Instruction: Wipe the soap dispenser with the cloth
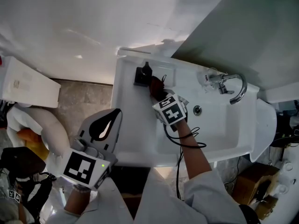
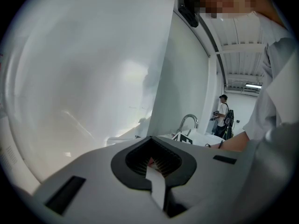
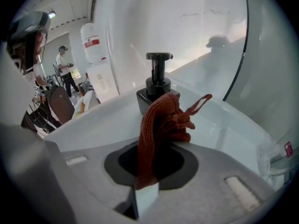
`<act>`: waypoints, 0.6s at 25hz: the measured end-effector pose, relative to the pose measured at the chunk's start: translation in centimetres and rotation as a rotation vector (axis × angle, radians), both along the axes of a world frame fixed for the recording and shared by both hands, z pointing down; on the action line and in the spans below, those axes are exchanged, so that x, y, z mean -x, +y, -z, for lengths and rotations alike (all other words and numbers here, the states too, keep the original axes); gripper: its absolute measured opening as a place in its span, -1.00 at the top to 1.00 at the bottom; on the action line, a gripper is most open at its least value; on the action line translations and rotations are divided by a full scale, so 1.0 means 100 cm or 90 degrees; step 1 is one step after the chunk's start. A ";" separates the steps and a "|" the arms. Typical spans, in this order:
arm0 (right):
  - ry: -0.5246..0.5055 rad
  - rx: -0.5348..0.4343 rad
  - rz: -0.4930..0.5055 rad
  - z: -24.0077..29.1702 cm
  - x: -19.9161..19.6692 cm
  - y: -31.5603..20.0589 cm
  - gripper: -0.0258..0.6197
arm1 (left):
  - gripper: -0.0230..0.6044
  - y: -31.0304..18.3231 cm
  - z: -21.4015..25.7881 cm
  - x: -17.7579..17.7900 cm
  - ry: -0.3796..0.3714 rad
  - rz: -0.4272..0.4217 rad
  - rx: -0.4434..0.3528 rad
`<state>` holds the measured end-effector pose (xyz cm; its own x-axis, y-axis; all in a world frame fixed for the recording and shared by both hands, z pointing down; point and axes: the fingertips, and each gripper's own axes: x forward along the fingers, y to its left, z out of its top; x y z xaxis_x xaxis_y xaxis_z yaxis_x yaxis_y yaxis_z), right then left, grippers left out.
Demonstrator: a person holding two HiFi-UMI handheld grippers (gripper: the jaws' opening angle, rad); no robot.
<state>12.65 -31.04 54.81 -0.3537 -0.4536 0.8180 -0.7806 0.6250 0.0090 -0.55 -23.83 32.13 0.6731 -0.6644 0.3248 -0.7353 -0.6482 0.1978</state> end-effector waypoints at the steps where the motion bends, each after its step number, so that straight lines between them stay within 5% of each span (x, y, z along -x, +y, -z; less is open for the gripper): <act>1: -0.013 0.001 -0.008 0.001 0.000 0.003 0.75 | 0.91 0.001 0.000 0.000 -0.003 -0.006 -0.009; 9: -0.158 -0.006 -0.072 0.035 0.016 0.024 0.75 | 0.91 0.012 0.009 -0.009 0.001 -0.007 -0.026; 15: -0.249 -0.100 -0.148 0.097 0.008 0.039 0.74 | 0.91 0.025 0.021 -0.012 0.000 0.002 -0.033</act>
